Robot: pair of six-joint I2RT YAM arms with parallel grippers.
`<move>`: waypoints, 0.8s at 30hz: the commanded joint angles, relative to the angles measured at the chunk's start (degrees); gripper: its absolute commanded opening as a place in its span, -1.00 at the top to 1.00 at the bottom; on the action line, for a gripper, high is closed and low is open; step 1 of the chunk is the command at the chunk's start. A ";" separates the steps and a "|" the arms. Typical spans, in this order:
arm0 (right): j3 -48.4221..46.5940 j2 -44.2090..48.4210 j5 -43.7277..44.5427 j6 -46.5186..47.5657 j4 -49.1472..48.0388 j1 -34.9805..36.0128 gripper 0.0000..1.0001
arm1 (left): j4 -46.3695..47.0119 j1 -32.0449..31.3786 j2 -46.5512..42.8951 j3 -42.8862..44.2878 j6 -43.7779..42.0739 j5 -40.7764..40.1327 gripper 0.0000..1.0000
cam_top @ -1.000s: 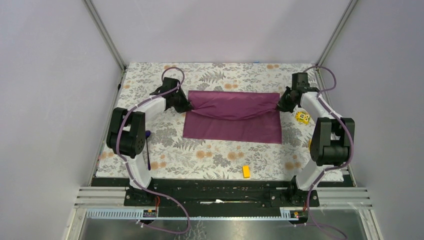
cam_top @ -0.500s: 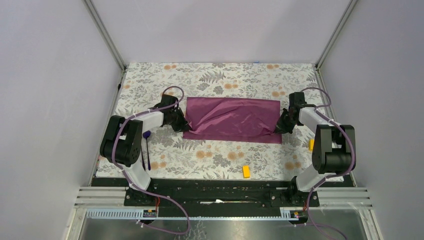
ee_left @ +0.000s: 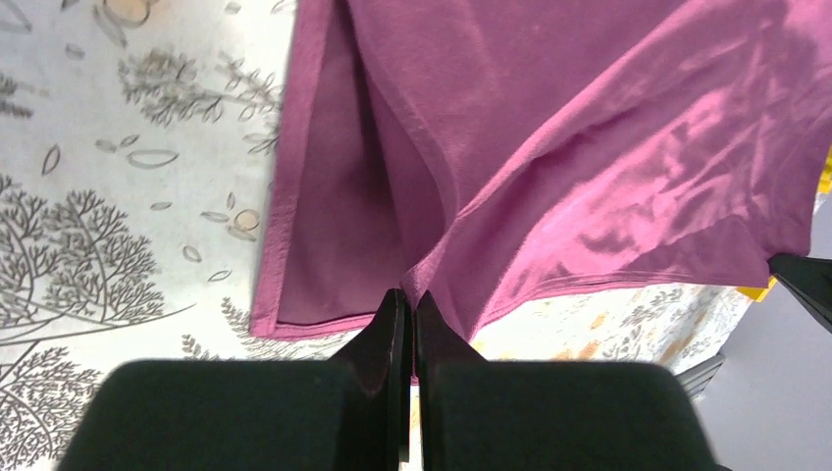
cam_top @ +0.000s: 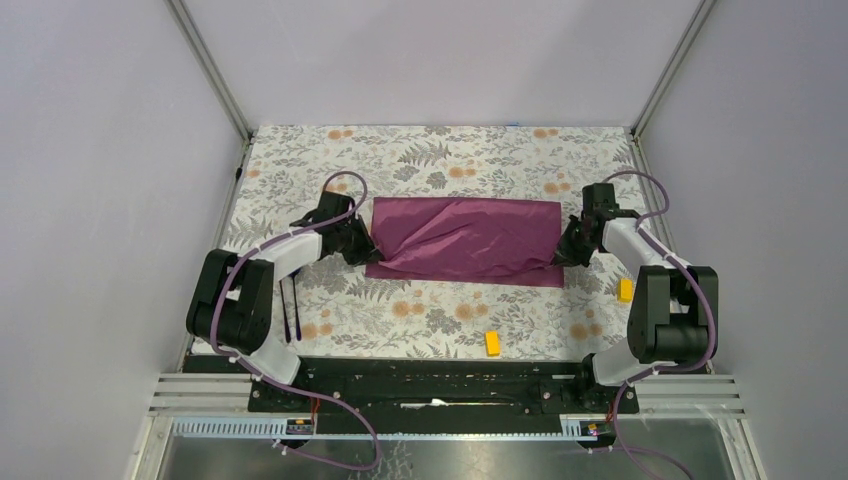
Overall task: Fold the napkin into a case and place the utensils inside
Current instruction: Fold and flatten the napkin at the center of the board.
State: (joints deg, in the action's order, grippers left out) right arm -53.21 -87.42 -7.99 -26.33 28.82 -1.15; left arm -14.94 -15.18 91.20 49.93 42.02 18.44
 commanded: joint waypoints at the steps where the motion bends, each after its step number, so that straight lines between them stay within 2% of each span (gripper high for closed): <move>1: 1.57 1.65 2.25 0.92 2.08 -0.10 1.00 | 0.29 -0.29 -2.33 -2.94 -0.73 -1.32 0.99; 11: 2.26 -0.91 4.82 1.77 0.29 -0.13 1.00 | 1.03 -0.29 0.52 -3.26 -1.56 -3.05 0.98; 24: 2.22 -4.97 3.49 1.56 -2.47 -0.08 1.00 | 1.32 -0.38 2.23 -2.34 -1.76 -4.55 0.81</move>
State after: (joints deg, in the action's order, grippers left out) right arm -50.87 -91.37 -5.04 -25.45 27.68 -1.15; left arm -15.35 -15.35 92.51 46.02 41.43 15.77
